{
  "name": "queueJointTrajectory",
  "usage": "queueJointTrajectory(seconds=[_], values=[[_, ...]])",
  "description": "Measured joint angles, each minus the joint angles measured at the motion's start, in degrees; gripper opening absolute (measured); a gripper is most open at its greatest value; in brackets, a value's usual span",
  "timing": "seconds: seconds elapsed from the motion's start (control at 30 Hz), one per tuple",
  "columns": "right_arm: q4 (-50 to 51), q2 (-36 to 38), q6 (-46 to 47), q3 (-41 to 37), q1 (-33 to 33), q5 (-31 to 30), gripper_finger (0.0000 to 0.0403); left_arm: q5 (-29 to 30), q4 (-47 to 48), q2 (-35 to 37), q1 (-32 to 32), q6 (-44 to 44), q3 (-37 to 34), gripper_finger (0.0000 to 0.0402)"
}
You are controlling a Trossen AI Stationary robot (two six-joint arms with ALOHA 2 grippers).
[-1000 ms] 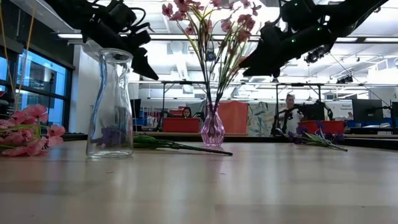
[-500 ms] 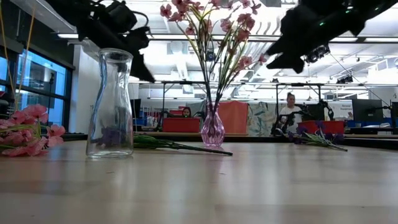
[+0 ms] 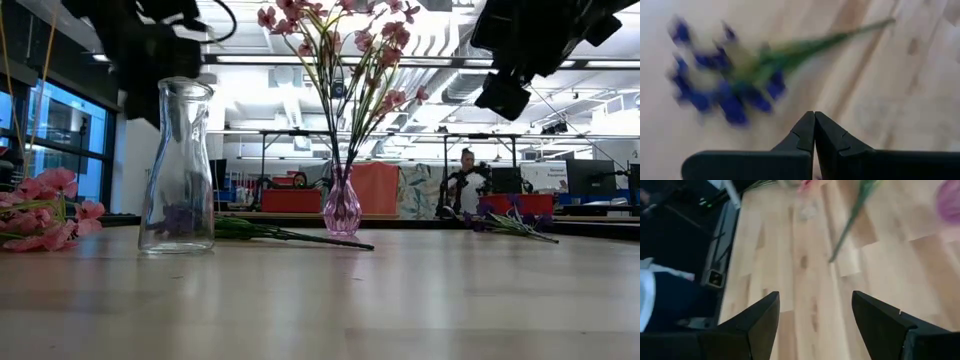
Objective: Sort flowers into vase by color
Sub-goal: Put the pink flowers into the purple vase
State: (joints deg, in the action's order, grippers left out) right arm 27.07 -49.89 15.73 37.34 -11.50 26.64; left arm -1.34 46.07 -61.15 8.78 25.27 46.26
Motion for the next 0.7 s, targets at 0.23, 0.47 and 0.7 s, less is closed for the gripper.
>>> queueJointTrajectory(seconds=[0.23,0.47,0.7], values=[[-6.1,-3.1,13.7,0.0,8.9,-5.4,0.0243,0.2,3.0,-0.8,-14.9,25.1,0.0,0.0000],[-19.3,-8.3,28.1,0.0,16.5,-20.3,0.0243,0.2,4.2,-2.4,-31.4,36.2,-2.3,0.0000],[-27.4,-15.1,38.8,0.0,20.3,-25.7,0.0243,2.3,3.8,-2.6,-47.1,46.2,-4.7,0.0001]])
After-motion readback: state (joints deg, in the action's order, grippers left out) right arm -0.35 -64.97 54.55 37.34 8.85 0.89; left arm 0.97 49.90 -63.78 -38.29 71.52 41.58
